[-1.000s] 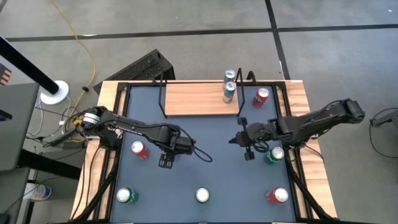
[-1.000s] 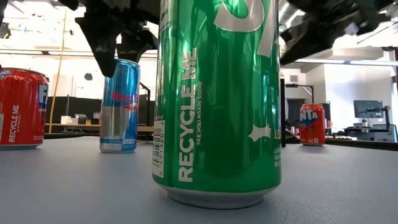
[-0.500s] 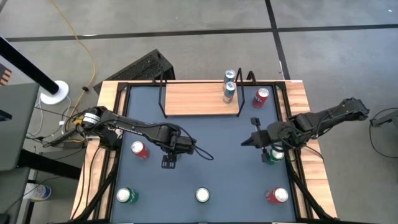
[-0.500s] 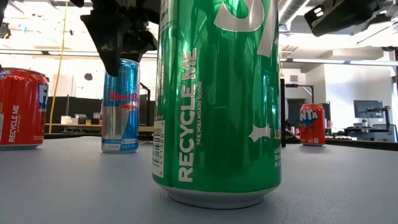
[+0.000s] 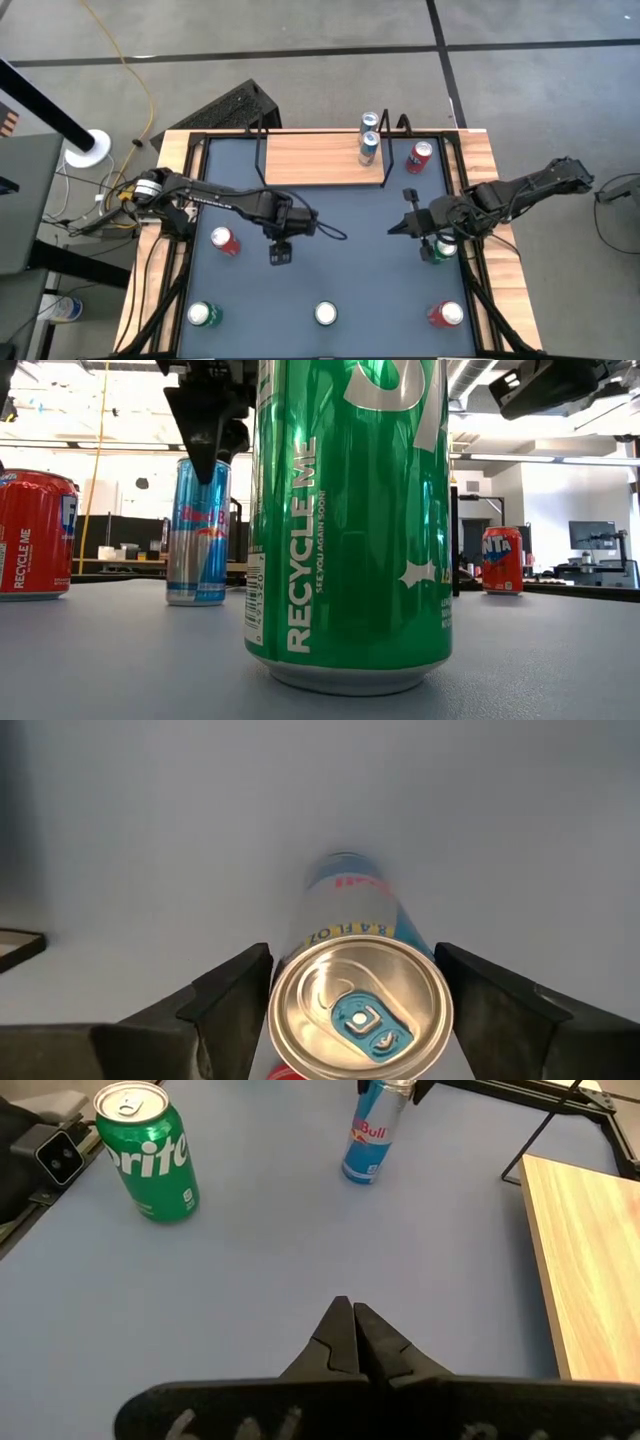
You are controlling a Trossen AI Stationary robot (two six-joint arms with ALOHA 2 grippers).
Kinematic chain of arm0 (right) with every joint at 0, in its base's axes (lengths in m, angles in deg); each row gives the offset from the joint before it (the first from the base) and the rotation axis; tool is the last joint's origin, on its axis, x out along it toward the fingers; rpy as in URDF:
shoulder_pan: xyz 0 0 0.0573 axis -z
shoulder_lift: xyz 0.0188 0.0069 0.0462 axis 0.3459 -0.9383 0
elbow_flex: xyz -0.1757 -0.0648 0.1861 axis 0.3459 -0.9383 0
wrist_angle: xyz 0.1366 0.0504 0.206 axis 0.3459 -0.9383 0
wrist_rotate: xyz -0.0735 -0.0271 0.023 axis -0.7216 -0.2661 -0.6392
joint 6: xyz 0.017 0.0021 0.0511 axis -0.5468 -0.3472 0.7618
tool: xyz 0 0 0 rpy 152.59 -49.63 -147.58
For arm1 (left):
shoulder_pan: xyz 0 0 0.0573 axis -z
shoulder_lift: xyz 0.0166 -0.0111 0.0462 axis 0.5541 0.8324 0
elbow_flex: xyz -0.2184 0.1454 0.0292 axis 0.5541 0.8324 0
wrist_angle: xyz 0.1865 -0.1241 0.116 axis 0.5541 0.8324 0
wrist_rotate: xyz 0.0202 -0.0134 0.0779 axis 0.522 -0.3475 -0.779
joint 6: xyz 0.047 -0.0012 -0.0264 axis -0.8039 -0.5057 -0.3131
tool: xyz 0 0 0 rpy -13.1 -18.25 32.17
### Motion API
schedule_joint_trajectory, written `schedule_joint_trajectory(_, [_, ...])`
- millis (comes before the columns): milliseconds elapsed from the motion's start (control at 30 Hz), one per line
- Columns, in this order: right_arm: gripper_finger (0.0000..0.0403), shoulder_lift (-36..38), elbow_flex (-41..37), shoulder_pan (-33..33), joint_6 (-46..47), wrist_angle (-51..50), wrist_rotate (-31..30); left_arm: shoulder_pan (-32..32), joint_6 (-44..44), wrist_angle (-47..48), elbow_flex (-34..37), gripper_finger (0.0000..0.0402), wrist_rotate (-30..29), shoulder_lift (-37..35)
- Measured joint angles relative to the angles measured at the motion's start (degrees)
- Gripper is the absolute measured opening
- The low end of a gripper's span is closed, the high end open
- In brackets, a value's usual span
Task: Place canned beverage on shelf
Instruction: Put the blue soda can on the shelf aligned with the other blue soda can
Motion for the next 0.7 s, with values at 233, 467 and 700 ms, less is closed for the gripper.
schedule_joint_trajectory(233, [0.0000,0.0,0.0,0.0,0.0,-0.3,0.0,-1.1,3.1,0.1,0.0,0.0267,1.9,0.0])
schedule_joint_trajectory(467, [0.0000,0.0,0.0,0.0,0.0,-0.3,0.0,-1.1,6.8,0.1,0.0,0.0266,1.1,0.0])
schedule_joint_trajectory(700, [0.0000,0.0,0.0,0.0,0.0,-0.2,0.0,-1.2,5.0,0.2,0.0,0.0232,1.0,-0.1])
